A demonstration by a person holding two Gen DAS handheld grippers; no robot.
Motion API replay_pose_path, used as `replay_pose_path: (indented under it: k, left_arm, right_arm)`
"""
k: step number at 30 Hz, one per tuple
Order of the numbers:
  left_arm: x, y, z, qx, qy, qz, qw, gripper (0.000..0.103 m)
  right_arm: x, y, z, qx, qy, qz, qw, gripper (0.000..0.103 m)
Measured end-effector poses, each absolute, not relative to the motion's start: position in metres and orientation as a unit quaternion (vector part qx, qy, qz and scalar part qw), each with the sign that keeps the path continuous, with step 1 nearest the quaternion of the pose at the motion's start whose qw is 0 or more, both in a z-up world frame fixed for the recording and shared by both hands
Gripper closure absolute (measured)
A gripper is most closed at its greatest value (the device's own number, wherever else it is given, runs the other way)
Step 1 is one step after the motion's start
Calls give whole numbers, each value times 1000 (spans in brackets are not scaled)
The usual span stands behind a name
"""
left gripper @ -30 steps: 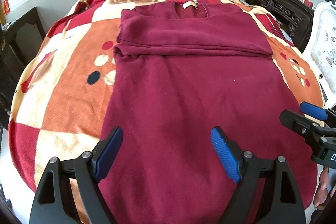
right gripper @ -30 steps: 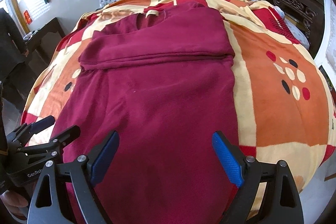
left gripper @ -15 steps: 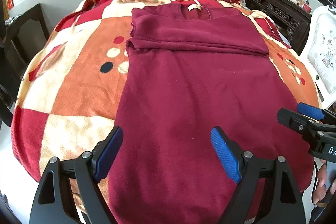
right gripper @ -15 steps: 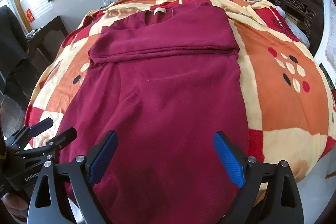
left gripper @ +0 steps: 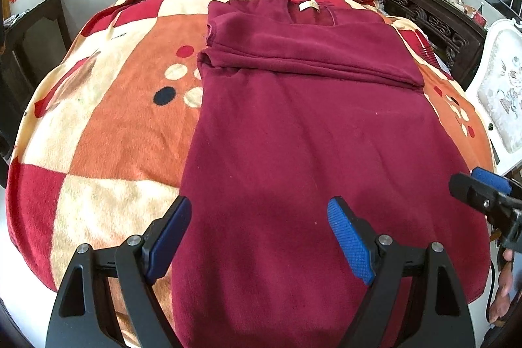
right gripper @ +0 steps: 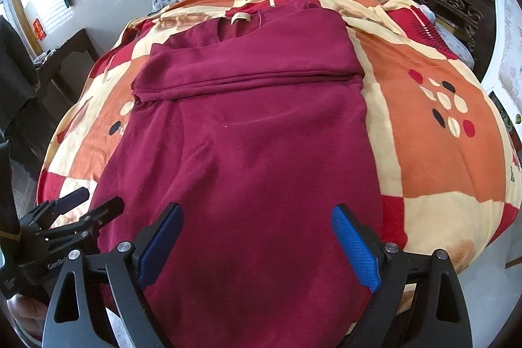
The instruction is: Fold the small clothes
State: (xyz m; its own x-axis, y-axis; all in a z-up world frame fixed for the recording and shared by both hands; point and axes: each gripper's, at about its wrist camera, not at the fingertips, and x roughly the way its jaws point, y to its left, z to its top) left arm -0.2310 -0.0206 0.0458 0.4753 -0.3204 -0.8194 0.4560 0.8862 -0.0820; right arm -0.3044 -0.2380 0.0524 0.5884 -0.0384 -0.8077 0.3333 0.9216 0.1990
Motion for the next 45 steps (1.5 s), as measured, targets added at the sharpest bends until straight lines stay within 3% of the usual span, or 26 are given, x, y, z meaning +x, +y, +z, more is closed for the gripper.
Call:
replay_pose_path:
  k: [26, 35, 41, 45]
  left_arm:
    - [-232, -8, 38, 101, 492, -241, 831, 18]
    - [-235, 57, 33, 76, 522, -227, 818, 18]
    - [-237, 58, 25, 50, 534, -240, 809, 18]
    - [-242, 43, 18, 74, 537, -246, 803, 18]
  right_arm:
    - [-335, -281, 43, 171, 451, -122, 868, 8]
    - [-385, -311, 12, 261, 467, -56, 843, 8]
    - [-397, -303, 0, 290, 455, -7, 842, 8]
    - [-404, -281, -4, 294, 466, 54, 833, 16]
